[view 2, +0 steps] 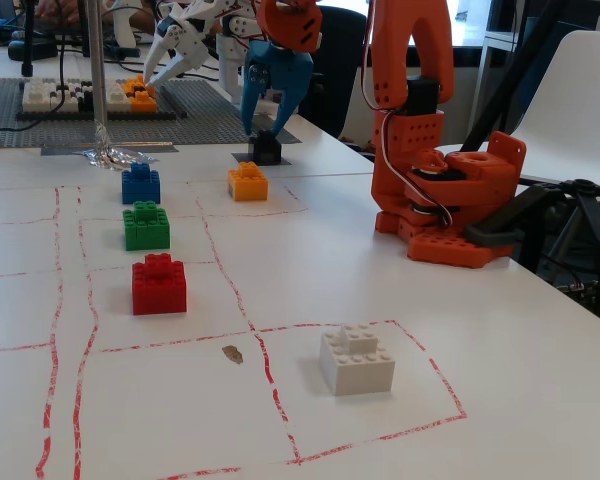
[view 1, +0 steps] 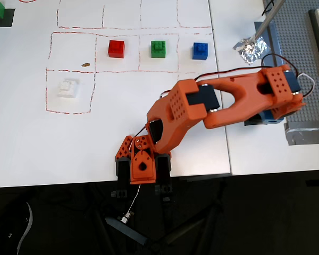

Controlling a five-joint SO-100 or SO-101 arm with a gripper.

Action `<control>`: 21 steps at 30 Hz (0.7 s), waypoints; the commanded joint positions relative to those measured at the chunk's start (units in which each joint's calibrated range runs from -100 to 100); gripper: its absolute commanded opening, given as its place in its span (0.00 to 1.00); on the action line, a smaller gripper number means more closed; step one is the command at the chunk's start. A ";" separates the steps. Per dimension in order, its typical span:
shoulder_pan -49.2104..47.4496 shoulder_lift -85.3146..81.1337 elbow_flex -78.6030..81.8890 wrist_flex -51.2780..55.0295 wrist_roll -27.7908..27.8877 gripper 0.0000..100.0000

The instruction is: Grab the block and put it in the grey marker

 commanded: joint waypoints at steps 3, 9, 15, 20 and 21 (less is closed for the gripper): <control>-0.82 -5.13 -1.33 -1.60 -0.68 0.28; -1.70 -7.12 -0.79 -1.76 -1.32 0.35; -2.58 -15.04 0.84 -1.76 -0.78 0.32; -0.11 -23.92 3.29 -1.68 3.71 0.26; 0.50 -25.38 3.56 -1.68 4.79 0.25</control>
